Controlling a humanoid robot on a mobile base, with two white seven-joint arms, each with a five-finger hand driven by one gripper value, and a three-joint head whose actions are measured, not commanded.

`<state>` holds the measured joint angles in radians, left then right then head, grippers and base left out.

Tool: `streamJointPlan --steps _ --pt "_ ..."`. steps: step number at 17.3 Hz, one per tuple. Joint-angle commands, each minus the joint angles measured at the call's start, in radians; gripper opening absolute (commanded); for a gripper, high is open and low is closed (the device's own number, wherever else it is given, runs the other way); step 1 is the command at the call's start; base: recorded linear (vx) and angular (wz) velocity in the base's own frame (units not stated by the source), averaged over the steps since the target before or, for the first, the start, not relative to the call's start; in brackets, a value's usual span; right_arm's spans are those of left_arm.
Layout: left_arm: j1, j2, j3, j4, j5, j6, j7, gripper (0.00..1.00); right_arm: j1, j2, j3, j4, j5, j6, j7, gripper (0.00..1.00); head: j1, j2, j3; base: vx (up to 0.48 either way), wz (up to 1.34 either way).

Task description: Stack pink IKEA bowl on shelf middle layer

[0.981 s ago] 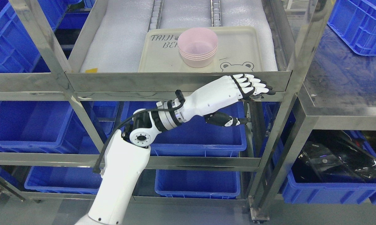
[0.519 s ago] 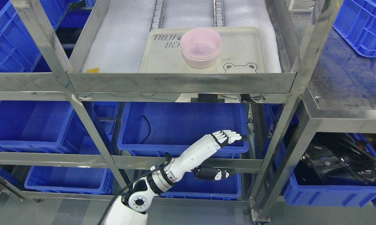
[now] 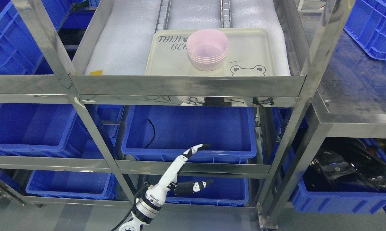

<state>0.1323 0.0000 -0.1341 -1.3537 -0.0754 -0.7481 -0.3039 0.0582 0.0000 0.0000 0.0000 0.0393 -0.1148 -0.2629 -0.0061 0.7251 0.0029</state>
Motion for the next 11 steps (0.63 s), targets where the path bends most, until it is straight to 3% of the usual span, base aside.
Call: streamJointPlan --steps 1,3,6,11 --pt "-0.029 0.017 0.162 0.096 0.128 0.156 0.181 1.0 0.0 -0.017 0.005 -0.017 0.001 0.0 0.001 1.0 0.0 0.0 0.0 0.0 0.0" --pt "-0.072 0.017 0.153 0.056 0.131 0.257 0.262 1.0 0.0 -0.017 0.005 -0.017 0.001 0.0 0.001 1.0 0.0 0.0 0.0 0.0 0.0" --pt "-0.132 0.017 0.107 0.027 0.234 0.421 0.266 1.0 0.0 -0.017 0.005 -0.017 -0.001 0.0 0.001 1.0 0.0 0.0 0.0 0.0 0.0" --pt "-0.168 0.017 0.035 0.024 0.249 0.418 0.258 1.0 0.0 -0.017 0.003 -0.017 0.001 0.0 0.001 1.0 0.0 0.0 0.0 0.0 0.0"
